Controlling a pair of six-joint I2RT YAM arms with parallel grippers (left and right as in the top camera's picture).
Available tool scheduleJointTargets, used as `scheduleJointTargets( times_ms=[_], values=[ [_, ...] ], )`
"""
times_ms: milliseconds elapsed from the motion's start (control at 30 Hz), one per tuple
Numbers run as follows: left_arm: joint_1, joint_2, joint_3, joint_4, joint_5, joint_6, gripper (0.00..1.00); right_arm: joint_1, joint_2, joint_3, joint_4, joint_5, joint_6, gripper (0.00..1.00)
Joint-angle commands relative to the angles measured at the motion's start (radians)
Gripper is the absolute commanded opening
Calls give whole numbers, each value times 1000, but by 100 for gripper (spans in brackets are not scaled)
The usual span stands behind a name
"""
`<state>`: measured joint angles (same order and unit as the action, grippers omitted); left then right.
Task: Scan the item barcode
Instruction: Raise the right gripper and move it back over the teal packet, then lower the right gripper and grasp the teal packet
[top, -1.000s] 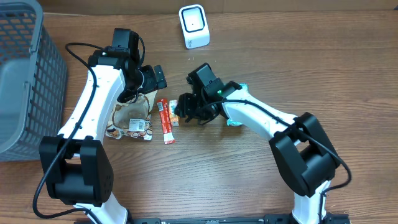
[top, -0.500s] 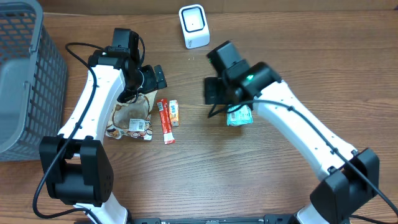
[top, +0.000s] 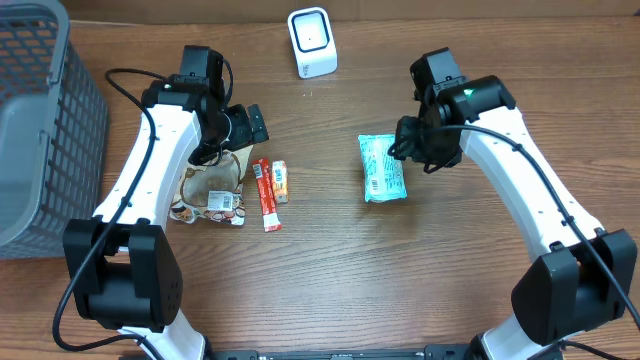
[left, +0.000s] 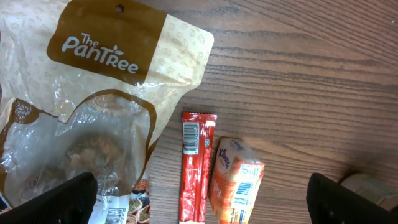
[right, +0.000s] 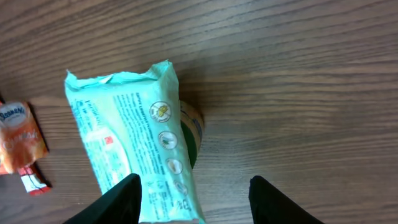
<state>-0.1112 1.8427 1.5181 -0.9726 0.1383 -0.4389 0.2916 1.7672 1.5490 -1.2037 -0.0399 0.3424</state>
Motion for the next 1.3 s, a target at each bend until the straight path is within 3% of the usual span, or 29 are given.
scheduleJointTargets(
  times_ms=[0,333,900,1133,1267],
  values=[
    [0,-1,20,-1,8,-3,100,-9,14,-41,27,-51,-39,56],
    [0,-1,20,-1,8,-3,99,-9,14,-132,129,-94,-75,55],
    [0,-1,20,-1,8,-3,100,-4,14,-202,194,-98,-85,37],
    [0,-1,20,-1,8,-3,100,-4,12,-193,196,-134,-86,4],
    [0,-1,20,-2,8,-3,100,-6,-5,-165,193,-145,-90,4]
  ],
)
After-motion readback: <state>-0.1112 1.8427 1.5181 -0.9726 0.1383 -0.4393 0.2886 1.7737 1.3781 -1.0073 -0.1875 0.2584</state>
